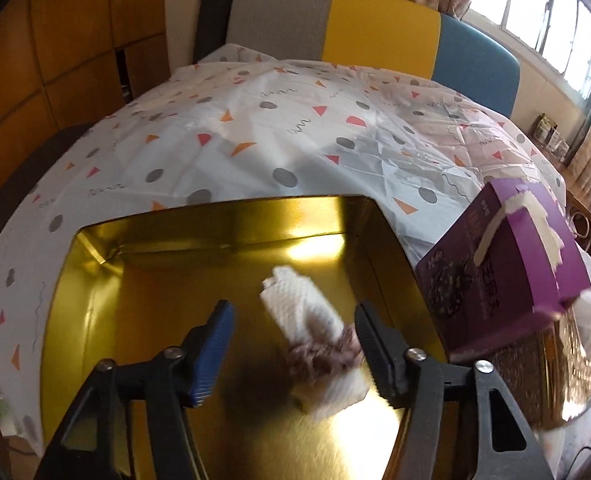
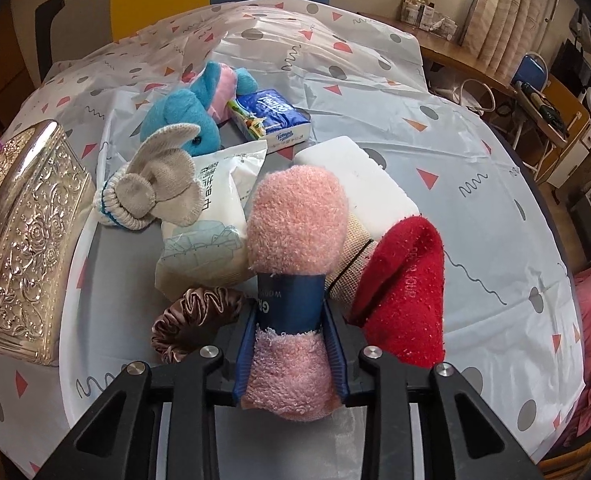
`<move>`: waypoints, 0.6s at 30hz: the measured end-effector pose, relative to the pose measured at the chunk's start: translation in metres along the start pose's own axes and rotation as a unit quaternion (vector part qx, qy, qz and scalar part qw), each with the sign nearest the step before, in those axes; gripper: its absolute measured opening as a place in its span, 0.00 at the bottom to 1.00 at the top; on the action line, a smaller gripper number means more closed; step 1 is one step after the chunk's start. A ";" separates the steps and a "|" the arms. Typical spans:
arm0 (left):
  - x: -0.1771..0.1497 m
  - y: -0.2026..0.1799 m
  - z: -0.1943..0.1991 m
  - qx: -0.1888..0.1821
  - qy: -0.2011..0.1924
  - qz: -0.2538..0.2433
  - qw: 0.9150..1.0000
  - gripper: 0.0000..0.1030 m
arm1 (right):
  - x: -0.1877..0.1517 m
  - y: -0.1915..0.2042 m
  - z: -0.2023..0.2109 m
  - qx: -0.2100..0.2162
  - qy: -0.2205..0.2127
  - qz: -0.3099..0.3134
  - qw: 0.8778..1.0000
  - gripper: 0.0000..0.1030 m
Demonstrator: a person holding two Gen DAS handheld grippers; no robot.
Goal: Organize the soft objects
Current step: 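Lower the white mesh cloth into the gold tray and open the left gripper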
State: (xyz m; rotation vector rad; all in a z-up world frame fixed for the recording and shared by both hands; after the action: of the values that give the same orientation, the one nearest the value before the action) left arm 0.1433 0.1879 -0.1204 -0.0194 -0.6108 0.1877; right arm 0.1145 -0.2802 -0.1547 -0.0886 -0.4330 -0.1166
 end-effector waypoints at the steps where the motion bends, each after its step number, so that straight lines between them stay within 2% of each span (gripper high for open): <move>1: -0.006 0.003 0.004 0.003 -0.002 0.001 1.000 0.65 | 0.001 -0.001 0.003 0.003 -0.007 -0.004 1.000 0.30; 8: -0.046 0.018 0.027 0.007 0.007 0.022 1.000 0.65 | 0.014 -0.005 0.030 0.028 -0.067 -0.034 0.997 0.30; 14: -0.048 0.018 0.050 0.008 -0.017 0.012 1.000 0.65 | 0.024 -0.002 0.050 0.062 -0.093 -0.059 0.992 0.30; 18: -0.046 0.019 0.065 0.006 -0.039 0.006 0.999 0.67 | 0.039 0.021 0.074 0.087 -0.113 -0.045 0.989 0.30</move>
State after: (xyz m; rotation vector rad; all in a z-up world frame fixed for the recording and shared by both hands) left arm 0.0662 0.1955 -0.0945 -0.0042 -0.6877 0.2048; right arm 0.1218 -0.2544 -0.0723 0.0907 -0.6714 -0.1569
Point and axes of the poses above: each gripper's, at about its wrist camera, not at the fingertips, and z roughly against the way its jaws point, y to its left, x to its top, the point moved 6 cm from there along -z, roughly the way its jaws point, and after that the axes turned 3 degrees about y, right-handed, at the moved point
